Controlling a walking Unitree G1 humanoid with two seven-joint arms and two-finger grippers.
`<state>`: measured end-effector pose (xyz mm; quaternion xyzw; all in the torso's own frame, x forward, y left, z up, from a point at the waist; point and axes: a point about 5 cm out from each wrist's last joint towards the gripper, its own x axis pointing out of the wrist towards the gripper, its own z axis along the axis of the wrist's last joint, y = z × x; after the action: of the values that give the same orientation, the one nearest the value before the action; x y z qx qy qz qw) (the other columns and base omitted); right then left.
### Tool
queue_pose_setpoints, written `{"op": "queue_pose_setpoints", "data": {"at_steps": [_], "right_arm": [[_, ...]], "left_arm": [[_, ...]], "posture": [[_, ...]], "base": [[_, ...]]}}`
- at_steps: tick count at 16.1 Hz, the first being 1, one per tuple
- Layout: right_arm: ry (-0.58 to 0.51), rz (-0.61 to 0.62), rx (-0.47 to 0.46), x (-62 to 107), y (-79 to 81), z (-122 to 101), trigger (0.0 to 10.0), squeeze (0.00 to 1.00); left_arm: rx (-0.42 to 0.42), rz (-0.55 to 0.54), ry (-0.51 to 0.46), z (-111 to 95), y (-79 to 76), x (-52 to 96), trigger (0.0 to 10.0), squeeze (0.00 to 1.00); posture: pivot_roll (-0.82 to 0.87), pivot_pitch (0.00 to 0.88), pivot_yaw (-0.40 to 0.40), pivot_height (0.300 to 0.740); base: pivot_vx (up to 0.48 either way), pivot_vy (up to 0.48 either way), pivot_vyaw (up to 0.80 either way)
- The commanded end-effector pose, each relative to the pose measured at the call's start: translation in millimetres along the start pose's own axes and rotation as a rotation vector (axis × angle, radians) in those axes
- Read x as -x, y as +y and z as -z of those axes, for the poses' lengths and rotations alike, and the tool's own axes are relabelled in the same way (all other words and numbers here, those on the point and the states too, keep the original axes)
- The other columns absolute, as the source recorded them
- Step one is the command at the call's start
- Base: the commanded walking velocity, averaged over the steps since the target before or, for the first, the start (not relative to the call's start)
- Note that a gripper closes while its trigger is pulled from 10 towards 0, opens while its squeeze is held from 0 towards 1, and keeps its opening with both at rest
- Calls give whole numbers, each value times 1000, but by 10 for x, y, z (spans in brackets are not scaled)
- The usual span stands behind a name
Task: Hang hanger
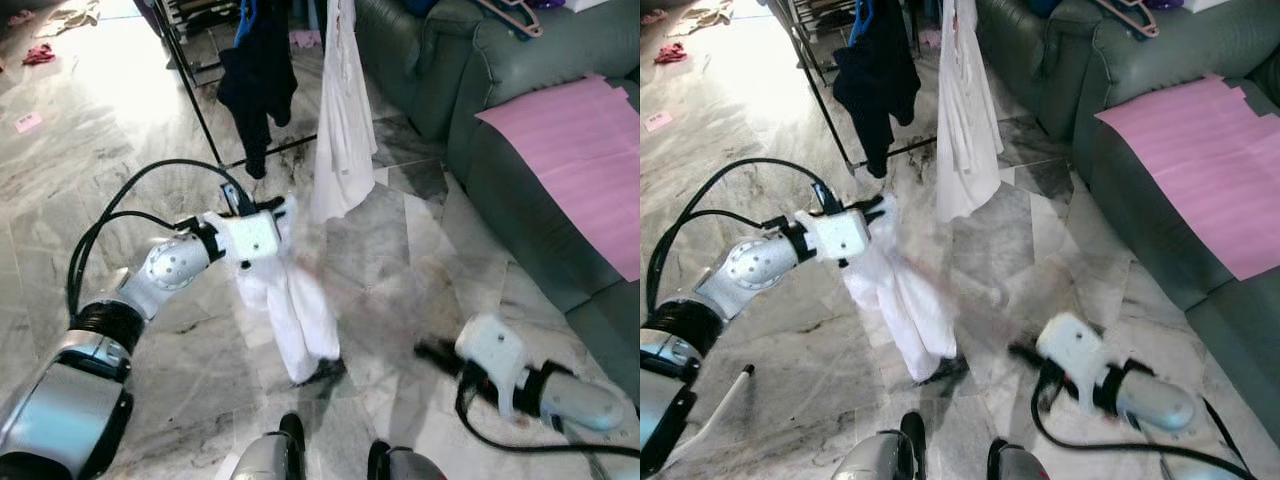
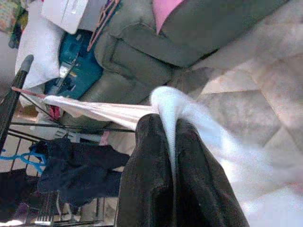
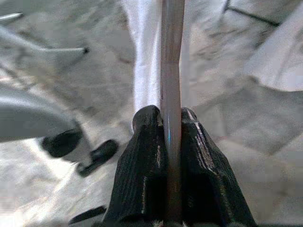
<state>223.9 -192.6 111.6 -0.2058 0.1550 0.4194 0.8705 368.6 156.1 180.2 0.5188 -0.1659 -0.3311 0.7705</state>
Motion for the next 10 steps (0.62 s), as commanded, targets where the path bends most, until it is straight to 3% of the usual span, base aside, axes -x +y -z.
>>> {"op": "queue_pose_setpoints", "data": {"at_steps": [1, 4, 7, 10], "right_arm": [[-10, -72, 0, 15, 94, -41, 10000, 0], [25, -145, -18, 59, 177, 6, 10000, 0], [34, -147, -13, 90, 164, 15, 10000, 0], [148, -79, 54, 357, -93, 76, 10000, 0]], "left_arm": [[-51, 17, -3, 19, 56, 43, 10000, 0], [-128, -3, 62, 102, 133, 82, 10000, 0], [-157, -25, 46, 89, 156, 87, 10000, 0], [-240, 51, 117, 249, 83, 228, 10000, 0]], "posture": [[-18, 280, 108, 740], [-19, 283, 114, 740], [-18, 285, 118, 740], [-19, 289, 121, 740]], "base": [[0, 0, 0], [0, 0, 0], [0, 0, 0], [0, 0, 0]]}}
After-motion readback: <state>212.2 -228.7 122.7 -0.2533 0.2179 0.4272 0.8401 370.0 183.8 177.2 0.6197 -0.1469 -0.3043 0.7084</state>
